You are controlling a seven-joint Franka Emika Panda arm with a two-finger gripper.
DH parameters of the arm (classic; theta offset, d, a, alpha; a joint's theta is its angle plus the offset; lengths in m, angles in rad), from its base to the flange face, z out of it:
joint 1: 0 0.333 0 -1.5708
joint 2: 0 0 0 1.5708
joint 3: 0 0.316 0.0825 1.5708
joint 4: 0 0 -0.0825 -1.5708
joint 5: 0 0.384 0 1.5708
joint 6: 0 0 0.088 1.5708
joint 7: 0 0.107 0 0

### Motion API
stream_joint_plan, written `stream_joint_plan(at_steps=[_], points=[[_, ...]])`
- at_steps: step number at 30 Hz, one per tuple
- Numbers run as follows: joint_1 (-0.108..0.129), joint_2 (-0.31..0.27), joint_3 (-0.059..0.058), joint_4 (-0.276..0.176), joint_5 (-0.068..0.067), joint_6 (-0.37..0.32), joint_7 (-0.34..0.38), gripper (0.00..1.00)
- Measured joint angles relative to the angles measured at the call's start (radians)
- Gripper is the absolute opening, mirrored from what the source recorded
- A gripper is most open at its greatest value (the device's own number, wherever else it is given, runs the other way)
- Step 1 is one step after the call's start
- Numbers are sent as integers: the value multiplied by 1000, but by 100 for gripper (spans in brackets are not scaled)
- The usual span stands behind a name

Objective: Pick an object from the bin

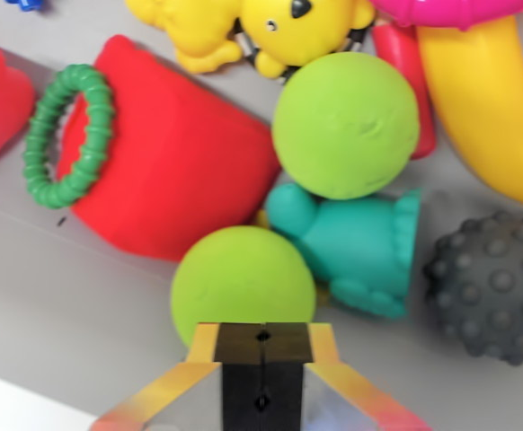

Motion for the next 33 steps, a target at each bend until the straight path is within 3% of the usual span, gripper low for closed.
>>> stream_joint_plan(at_steps=[15, 33], points=[[-10, -203, 6, 21, -22, -224, 16, 0], [-12, -372, 17, 97, -24, -473, 22, 0]])
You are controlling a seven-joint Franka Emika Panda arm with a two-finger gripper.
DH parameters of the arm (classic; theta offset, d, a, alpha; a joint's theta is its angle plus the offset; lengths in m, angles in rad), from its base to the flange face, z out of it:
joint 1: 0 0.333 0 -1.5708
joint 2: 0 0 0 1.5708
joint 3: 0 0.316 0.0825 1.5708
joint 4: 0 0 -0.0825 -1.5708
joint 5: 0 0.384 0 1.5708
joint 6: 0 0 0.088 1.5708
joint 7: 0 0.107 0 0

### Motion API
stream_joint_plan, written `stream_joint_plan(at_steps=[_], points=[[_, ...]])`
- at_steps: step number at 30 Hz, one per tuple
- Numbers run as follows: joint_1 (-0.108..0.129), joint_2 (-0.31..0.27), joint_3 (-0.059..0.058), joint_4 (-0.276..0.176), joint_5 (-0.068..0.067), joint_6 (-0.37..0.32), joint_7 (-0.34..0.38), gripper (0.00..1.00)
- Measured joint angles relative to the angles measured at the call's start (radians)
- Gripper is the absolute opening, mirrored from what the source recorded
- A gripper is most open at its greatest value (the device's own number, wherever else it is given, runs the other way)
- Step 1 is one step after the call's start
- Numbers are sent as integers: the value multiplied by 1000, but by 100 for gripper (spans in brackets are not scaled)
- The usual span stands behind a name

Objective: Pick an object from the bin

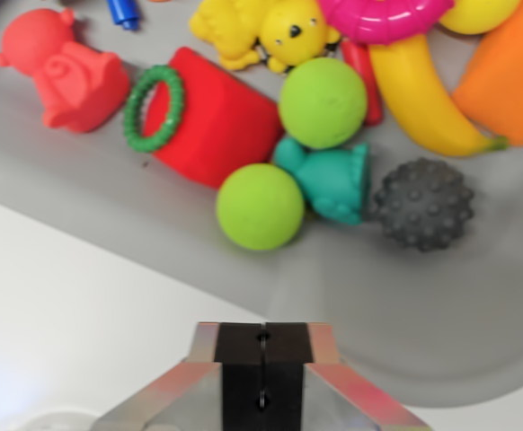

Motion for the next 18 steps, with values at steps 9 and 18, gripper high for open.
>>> stream_joint_plan(at_steps=[9, 18], points=[[0, -51, 5, 55, 0, -107, 2, 0], [0, -82, 9, 104, 0, -188, 3, 0]])
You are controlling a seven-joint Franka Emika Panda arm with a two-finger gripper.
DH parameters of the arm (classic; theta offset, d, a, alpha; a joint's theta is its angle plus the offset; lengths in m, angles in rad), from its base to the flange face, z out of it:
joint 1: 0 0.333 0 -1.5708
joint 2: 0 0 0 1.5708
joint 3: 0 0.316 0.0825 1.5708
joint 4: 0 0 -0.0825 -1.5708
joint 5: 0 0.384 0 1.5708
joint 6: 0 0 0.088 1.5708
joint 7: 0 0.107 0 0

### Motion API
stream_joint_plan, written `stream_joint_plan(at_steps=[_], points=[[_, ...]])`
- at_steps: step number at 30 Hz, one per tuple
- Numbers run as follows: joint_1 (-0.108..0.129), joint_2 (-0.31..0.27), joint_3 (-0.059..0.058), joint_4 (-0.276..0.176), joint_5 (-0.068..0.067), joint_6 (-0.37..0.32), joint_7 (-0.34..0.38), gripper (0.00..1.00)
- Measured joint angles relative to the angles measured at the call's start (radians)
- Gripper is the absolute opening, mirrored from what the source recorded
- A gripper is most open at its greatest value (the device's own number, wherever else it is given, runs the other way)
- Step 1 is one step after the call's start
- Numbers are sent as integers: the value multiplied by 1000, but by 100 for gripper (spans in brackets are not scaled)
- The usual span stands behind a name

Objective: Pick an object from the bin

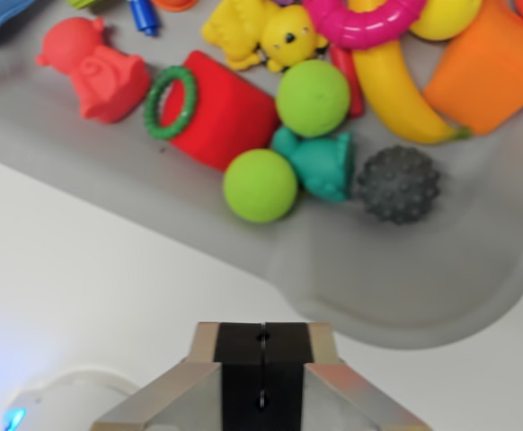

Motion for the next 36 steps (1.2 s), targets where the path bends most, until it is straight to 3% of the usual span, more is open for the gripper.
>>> stream_joint_plan(at_steps=[16, 36], points=[[1, -23, 4, 63, 0, -87, 1, 0], [1, -25, 4, 69, 0, -94, 1, 0]])
